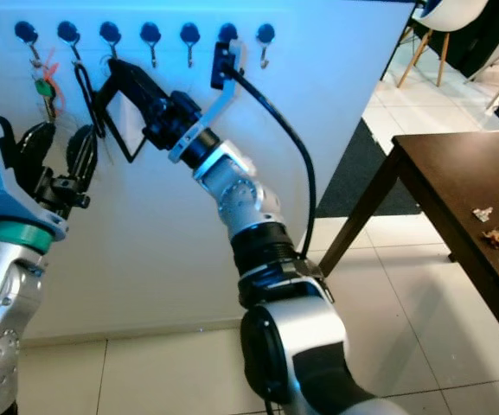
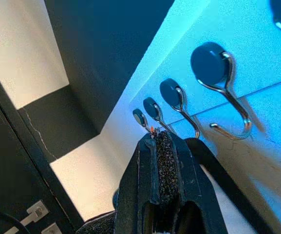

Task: Hang keys on a hook

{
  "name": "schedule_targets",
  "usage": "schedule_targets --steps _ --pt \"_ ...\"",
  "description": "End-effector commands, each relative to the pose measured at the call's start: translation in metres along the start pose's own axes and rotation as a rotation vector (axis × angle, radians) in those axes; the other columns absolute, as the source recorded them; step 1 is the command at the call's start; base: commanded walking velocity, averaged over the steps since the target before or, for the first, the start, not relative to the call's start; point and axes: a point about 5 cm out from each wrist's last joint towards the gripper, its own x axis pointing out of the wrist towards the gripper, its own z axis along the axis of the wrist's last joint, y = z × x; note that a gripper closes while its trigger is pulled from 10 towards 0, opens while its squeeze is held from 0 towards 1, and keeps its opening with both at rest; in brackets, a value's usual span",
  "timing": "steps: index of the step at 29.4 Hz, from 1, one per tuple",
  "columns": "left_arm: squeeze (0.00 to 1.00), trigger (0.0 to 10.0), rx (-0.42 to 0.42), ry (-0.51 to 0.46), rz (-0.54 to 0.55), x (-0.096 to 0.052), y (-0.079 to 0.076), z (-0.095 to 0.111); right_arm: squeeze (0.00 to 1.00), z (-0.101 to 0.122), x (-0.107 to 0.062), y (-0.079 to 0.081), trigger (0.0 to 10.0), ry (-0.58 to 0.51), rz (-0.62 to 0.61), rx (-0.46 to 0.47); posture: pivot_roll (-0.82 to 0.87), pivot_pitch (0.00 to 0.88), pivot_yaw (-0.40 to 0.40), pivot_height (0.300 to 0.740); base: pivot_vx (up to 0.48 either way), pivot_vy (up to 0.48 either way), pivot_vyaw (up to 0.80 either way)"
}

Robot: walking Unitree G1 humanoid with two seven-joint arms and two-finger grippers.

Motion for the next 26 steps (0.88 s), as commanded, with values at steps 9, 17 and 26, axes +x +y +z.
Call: schedule_targets --steps 9,17,26 --pt "0.00 10.0 -0.001 0.005 -0.006 -0.0002 0.0000 -0.0002 0.00 -0.0126 0.0064 0.0066 10.0 -0.024 0.015 0.057 0.07 0.090 0.057 0.740 0.000 0.000 0.00" --pt "0.00 10.0 0.003 0.006 -0.002 -0.0007 0.0007 0.0001 0.00 -0.0120 0.0083 0.0064 10.0 -0.028 0.008 0.063 0.08 0.092 0.055 0.740 0.000 0.000 0.00" --pt "0.00 10.0 0.001 0.006 -0.002 -0.0008 0.0005 0.0003 0.00 -0.0169 0.0046 0.0028 10.0 -0.005 -0.022 0.068 0.07 0.095 0.056 0.740 0.000 0.000 0.00"
